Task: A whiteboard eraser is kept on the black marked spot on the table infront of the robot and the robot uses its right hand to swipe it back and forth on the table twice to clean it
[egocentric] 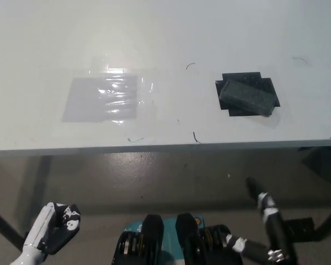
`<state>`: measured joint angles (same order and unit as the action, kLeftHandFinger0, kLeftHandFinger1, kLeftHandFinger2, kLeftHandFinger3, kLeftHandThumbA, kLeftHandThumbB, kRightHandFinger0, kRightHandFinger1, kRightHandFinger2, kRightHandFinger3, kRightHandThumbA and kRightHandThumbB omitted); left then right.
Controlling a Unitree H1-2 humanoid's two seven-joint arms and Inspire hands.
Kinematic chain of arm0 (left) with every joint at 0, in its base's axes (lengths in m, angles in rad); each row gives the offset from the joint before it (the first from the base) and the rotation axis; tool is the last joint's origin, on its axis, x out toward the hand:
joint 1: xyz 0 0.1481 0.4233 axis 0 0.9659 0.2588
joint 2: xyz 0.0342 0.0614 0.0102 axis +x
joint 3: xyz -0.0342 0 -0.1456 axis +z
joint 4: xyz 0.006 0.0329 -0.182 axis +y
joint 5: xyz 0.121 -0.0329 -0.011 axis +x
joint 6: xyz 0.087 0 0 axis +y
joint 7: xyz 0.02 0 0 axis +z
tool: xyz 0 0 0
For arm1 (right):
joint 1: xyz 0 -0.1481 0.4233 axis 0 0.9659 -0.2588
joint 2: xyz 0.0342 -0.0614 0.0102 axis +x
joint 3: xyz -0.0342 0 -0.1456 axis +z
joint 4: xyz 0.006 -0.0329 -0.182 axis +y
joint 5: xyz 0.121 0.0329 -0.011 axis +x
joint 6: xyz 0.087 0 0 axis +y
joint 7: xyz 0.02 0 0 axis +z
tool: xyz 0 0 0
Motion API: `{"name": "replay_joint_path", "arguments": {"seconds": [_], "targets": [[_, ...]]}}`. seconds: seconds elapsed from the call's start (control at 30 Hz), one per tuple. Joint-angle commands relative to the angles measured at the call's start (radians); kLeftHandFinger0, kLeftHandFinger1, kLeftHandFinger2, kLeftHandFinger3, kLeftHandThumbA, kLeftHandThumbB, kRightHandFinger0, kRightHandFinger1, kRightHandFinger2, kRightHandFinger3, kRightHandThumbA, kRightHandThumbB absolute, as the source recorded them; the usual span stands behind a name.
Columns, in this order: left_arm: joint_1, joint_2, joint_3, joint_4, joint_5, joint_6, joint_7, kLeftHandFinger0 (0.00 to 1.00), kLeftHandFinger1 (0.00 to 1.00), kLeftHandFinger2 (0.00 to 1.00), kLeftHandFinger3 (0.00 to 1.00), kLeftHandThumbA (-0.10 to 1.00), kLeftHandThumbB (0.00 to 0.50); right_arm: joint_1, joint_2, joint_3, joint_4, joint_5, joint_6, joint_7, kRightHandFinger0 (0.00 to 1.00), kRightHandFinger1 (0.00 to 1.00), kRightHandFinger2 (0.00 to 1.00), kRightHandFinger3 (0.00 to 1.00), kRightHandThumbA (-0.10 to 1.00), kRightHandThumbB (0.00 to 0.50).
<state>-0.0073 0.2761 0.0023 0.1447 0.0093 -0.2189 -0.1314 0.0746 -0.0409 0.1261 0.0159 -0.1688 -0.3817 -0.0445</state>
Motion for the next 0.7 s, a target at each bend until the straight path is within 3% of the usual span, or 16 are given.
{"name": "replay_joint_path", "arguments": {"seconds": [0.0, 0.07, 0.1, 0.13, 0.17, 0.2, 0.27, 0.37, 0.4, 0.47, 0.5, 0.53, 0.57, 0.6, 0.63, 0.67], "targets": [[-0.028, 0.021, 0.012, 0.002, -0.012, -0.044, -0.015, 0.00, 0.00, 0.00, 0.00, 0.01, 0.421, -0.032, -0.020, -0.101, -0.313, -0.035, 0.002, -0.048, 1.00, 1.00, 1.00, 1.00, 0.94, 0.299], [-0.023, 0.027, 0.010, -0.009, -0.001, -0.027, -0.016, 0.00, 0.00, 0.00, 0.00, 0.14, 0.398, -0.063, -0.036, -0.151, -0.431, -0.024, 0.069, -0.045, 1.00, 1.00, 1.00, 1.00, 0.98, 0.338], [-0.023, 0.027, 0.009, -0.010, -0.003, -0.028, -0.019, 0.00, 0.00, 0.00, 0.00, 0.14, 0.398, -0.070, -0.038, -0.162, -0.457, -0.022, 0.091, -0.043, 1.00, 1.00, 1.00, 1.00, 0.98, 0.338], [-0.019, 0.025, 0.010, -0.017, -0.022, -0.020, -0.029, 0.00, 0.00, 0.00, 0.00, 0.28, 0.400, -0.081, -0.053, -0.180, -0.499, -0.018, 0.121, -0.036, 1.00, 1.00, 1.00, 1.00, 1.00, 0.355], [-0.015, 0.023, 0.011, -0.026, -0.031, -0.009, -0.033, 0.00, 0.00, 0.00, 0.00, 0.48, 0.423, -0.111, -0.077, -0.209, -0.560, -0.004, 0.157, -0.031, 1.00, 1.00, 1.00, 1.00, 1.00, 0.344], [-0.014, 0.024, 0.011, -0.029, -0.036, 0.003, -0.036, 0.00, 0.00, 0.00, 0.00, 0.59, 0.455, -0.155, -0.092, -0.241, -0.600, -0.003, 0.164, -0.041, 1.00, 1.00, 1.00, 1.00, 1.00, 0.324], [-0.007, 0.025, 0.008, -0.033, -0.058, 0.019, -0.055, 0.00, 0.00, 0.00, 0.00, 0.66, 0.500, -0.185, -0.100, -0.269, -0.640, -0.002, 0.203, -0.046, 1.00, 1.00, 1.00, 1.00, 1.00, 0.345], [-0.017, 0.035, 0.000, -0.009, -0.081, -0.025, -0.087, 0.00, 0.00, 0.00, 0.00, 0.46, 0.500, -0.240, -0.100, -0.302, -0.688, -0.005, 0.257, -0.050, 1.00, 1.00, 1.00, 1.00, 1.00, 0.357], [-0.016, 0.033, 0.003, -0.015, -0.089, -0.008, -0.089, 0.00, 0.00, 0.00, 0.00, 0.33, 0.500, -0.247, -0.092, -0.307, -0.690, -0.006, 0.262, -0.052, 1.00, 1.00, 1.00, 1.00, 1.00, 0.356], [-0.018, 0.033, 0.007, -0.024, -0.098, 0.015, -0.094, 0.00, 0.01, 0.02, 0.01, 0.20, 0.500, -0.260, -0.085, -0.311, -0.688, 0.004, 0.268, -0.046, 1.00, 1.00, 1.00, 1.00, 1.00, 0.357], [-0.020, 0.040, 0.004, -0.028, -0.099, 0.027, -0.102, 0.04, 0.08, 0.12, 0.12, 0.07, 0.500, -0.262, -0.080, -0.311, -0.686, 0.019, 0.269, -0.044, 1.00, 1.00, 1.00, 1.00, 1.00, 0.358], [-0.020, 0.049, -0.003, -0.032, -0.114, 0.037, -0.128, 0.15, 0.19, 0.32, 0.39, -0.06, 0.500, -0.262, -0.078, -0.311, -0.685, 0.026, 0.270, -0.038, 1.00, 1.00, 1.00, 1.00, 1.00, 0.342], [-0.022, 0.062, -0.015, -0.035, -0.105, 0.042, -0.147, 0.32, 0.40, 0.55, 0.61, -0.02, 0.500, -0.262, -0.075, -0.314, -0.687, 0.025, 0.274, -0.033, 1.00, 1.00, 1.00, 1.00, 1.00, 0.341], [-0.026, 0.081, -0.034, -0.036, -0.095, 0.039, -0.173, 0.59, 0.77, 0.94, 0.96, 0.16, 0.500, -0.258, -0.072, -0.314, -0.687, 0.019, 0.274, -0.033, 1.00, 1.00, 1.00, 1.00, 1.00, 0.336], [-0.028, 0.094, -0.047, -0.037, -0.089, 0.037, -0.193, 0.76, 0.99, 1.00, 1.00, 0.17, 0.500, -0.255, -0.070, -0.315, -0.687, 0.014, 0.275, -0.032, 1.00, 1.00, 1.00, 1.00, 1.00, 0.335], [-0.032, 0.116, -0.069, -0.035, -0.134, 0.054, -0.260, 1.00, 1.00, 1.00, 1.00, 0.38, 0.500, -0.245, -0.063, -0.313, -0.681, 0.018, 0.266, -0.032, 1.00, 1.00, 1.00, 1.00, 1.00, 0.320]]}}
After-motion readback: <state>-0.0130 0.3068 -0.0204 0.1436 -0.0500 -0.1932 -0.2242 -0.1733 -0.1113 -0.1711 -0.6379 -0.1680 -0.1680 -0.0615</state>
